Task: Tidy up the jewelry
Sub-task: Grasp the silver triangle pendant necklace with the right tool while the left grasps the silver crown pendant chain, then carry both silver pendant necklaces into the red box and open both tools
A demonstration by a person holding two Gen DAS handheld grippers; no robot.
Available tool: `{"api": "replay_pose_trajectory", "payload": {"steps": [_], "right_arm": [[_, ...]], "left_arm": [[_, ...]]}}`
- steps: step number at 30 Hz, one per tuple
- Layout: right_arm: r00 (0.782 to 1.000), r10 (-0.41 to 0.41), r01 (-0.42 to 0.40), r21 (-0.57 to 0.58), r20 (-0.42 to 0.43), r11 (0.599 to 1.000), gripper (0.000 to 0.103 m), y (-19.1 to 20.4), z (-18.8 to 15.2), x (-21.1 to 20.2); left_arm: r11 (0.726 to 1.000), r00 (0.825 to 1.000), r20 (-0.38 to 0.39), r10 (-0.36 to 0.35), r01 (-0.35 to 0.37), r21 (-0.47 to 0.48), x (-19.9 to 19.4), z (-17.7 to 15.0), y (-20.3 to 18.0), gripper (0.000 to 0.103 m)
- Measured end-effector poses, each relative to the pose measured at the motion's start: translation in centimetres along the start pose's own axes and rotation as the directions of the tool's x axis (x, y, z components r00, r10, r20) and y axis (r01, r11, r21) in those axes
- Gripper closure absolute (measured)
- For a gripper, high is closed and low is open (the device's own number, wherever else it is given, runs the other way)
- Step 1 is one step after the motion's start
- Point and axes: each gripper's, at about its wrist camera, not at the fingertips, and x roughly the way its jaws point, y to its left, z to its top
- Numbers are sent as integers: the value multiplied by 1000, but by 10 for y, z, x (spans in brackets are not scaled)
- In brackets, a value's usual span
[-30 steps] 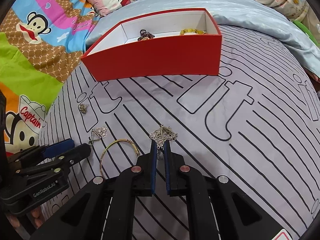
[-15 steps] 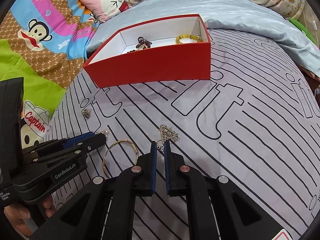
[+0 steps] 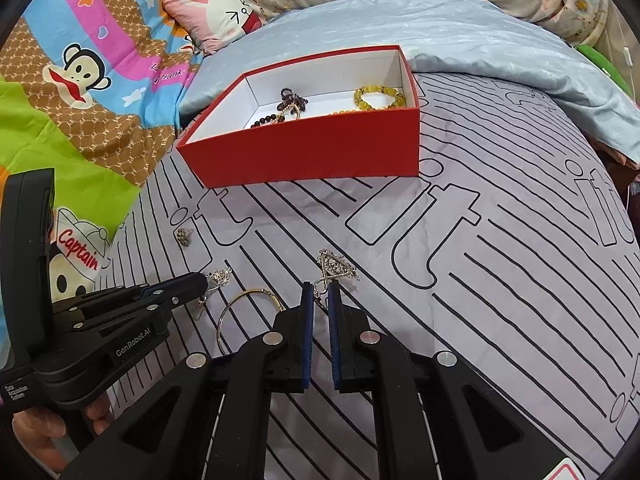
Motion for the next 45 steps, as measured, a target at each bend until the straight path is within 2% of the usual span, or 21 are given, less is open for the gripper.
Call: {"api": "replay_pose_trajectory", "payload": {"steps": [13,23,30,35,45], "right_arm": [[999,12,-12,1,46,1000,97,-1,7,-19],[997,22,-21,-4,75,1000,97,0,17,-29],[994,18,-15,-23,109,1000,97,2,37,-32],[990,12,-6,-41,143,999,97,3,63,-30],[981,-6,19,-63,192,998,97,6,115,-17]], "left_arm": [[1000,997,73,-11,12,-17,-39,12,11,103],[999,994,107,18,-13,-43,-56,22,26,103],[1000,985,173,-6,9,-17,-64,50,12,103],[1000,978,207,-21,19,10,-61,77,-1,103],[1000,969,248,-6,-1,28,-43,128,-16,103]]}}
